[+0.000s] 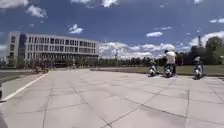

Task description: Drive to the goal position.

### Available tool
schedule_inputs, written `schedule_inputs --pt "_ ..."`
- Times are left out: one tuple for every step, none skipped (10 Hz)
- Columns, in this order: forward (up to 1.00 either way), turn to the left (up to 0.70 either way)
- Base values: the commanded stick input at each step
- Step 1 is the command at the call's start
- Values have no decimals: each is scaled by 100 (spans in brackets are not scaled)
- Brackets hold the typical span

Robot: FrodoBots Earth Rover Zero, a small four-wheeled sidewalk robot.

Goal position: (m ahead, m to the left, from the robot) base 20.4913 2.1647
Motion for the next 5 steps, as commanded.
schedule_inputs --pt "70 1" --pt "70 0" --pt "70 4" --pt "70 6" --pt "70 7"
